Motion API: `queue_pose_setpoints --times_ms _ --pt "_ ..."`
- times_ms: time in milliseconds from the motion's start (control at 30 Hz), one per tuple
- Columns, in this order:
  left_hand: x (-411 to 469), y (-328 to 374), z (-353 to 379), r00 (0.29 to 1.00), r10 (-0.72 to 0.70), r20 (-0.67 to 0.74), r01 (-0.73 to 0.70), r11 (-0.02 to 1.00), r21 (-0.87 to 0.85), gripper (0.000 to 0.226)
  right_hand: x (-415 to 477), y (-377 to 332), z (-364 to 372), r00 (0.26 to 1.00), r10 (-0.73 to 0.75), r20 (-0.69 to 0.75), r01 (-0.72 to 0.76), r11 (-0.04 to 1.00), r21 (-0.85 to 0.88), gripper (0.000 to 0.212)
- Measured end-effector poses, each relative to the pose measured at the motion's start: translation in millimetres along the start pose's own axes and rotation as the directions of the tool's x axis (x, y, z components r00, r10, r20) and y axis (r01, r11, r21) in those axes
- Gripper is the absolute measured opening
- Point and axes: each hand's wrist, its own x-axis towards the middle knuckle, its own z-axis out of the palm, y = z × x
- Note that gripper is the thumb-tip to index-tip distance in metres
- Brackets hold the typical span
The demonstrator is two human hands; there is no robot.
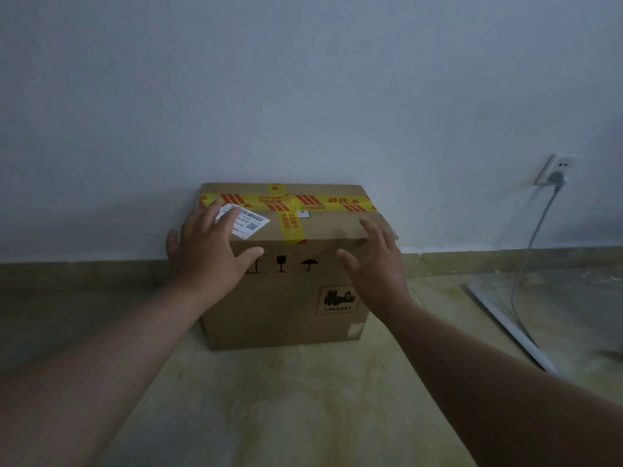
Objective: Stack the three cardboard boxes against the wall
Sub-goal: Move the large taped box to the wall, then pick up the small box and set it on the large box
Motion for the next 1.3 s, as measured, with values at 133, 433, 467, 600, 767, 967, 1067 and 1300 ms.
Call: queue_pose_setpoints --times_ms 133,433,467,600,767,967,1067,1300 --pt "-61 28 -4 0.993 0.066 -0.101 -0.098 0.931 -0.352 0.064 -28 -10 -16 0.972 0.215 0.097 -0.234 0.823 0.518 0.080" --pt "-183 52 -24 0.954 -0.198 0.225 0.296 0.496 -0.816 0.043 -154 -17 -50 0.895 0.078 0.440 -0.390 0.618 0.683 0.095" --pt "-205 50 -24 0.944 -0.211 0.254 0.328 0.515 -0.792 0.044 -175 -14 -54 0.878 0.058 0.476 -0.405 0.619 0.673 0.093" --pt "-277 56 -32 0.890 -0.286 0.354 0.454 0.503 -0.735 0.054 -234 3 -68 0.823 -0.002 0.568 -0.433 0.646 0.629 0.092" --pt "-372 44 -39 0.791 -0.413 0.451 0.611 0.508 -0.606 0.046 -303 31 -70 0.744 -0.044 0.667 -0.474 0.669 0.572 0.085" --pt "-505 15 -29 0.473 -0.648 0.597 0.880 0.378 -0.287 0.075 -397 64 -78 0.601 0.007 0.799 -0.590 0.678 0.438 0.097" --pt "-548 7 -11 0.425 -0.660 0.620 0.905 0.333 -0.265 0.080 -436 74 -75 0.531 0.022 0.847 -0.619 0.693 0.370 0.084" --pt "-593 9 16 0.287 -0.593 0.753 0.950 0.076 -0.303 0.080 -513 79 -67 0.354 0.215 0.910 -0.725 0.677 0.122 0.109"
